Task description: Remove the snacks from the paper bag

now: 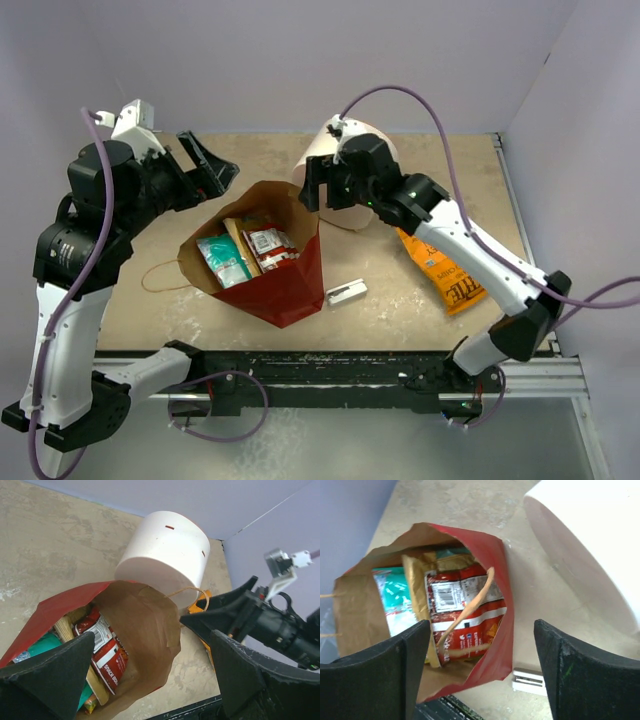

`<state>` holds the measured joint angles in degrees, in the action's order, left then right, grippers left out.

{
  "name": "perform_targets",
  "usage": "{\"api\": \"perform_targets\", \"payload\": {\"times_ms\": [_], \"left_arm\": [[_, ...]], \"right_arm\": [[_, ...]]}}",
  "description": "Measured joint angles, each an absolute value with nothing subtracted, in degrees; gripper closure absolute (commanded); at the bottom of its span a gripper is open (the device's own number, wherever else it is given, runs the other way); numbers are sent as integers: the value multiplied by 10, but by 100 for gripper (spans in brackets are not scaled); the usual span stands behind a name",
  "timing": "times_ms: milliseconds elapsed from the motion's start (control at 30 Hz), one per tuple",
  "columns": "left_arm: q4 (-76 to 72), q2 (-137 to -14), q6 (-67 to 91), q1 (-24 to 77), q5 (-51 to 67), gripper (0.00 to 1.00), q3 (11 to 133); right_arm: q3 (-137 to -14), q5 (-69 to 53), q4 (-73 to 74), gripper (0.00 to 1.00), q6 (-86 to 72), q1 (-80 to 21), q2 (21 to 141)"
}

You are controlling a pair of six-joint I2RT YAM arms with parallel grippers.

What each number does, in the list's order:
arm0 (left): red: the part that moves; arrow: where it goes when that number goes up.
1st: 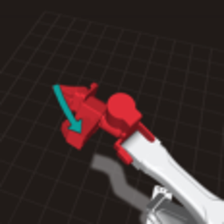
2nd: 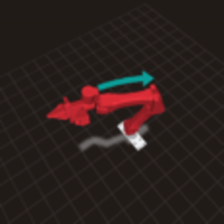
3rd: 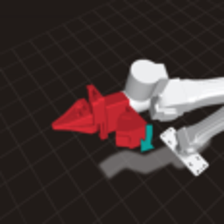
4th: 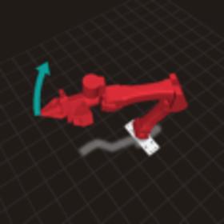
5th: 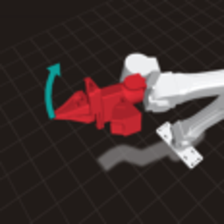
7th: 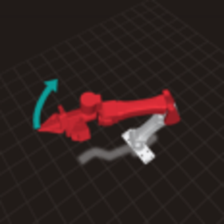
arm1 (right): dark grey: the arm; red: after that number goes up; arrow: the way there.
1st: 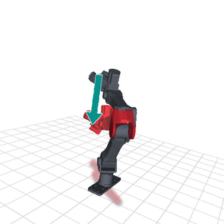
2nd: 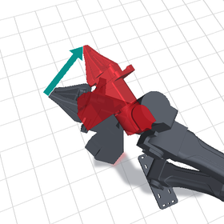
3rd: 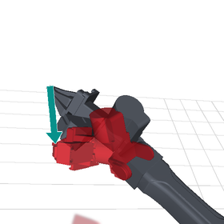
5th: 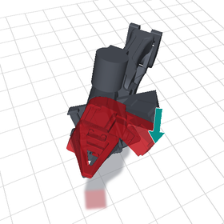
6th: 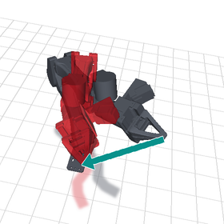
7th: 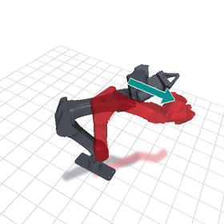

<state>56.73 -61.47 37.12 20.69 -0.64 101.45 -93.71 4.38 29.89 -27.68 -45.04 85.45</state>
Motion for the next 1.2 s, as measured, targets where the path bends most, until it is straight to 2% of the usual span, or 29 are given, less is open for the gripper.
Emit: {"api": "perform_targets", "payload": {"times_ms": [67, 200, 233, 400, 700, 867, 1200], "left_arm": [[569, -614, 375, 207, -6, 1, 1012], [571, -614, 382, 207, -6, 1, 1011], [571, -614, 383, 207, -6, 1, 1011], [571, -615, 391, 207, -1, 1, 1011], [571, -624, 420, 207, 23, 1, 1011], [575, -627, 429, 207, 33, 1, 1011], [750, -592, 429, 207, -39, 1, 1011]], "right_arm": [[-953, 67, 304, 36, -285, -454, 884], [-971, 111, 322, 92, -302, -458, 919], [-970, 118, 328, 100, -304, -458, 919], [-950, 158, 332, 100, -314, -452, 889], [-838, 153, 322, 100, -316, -374, 795], [-821, 155, 322, 100, -310, -357, 764], [-803, 155, 318, 100, -293, -336, 754]]}}
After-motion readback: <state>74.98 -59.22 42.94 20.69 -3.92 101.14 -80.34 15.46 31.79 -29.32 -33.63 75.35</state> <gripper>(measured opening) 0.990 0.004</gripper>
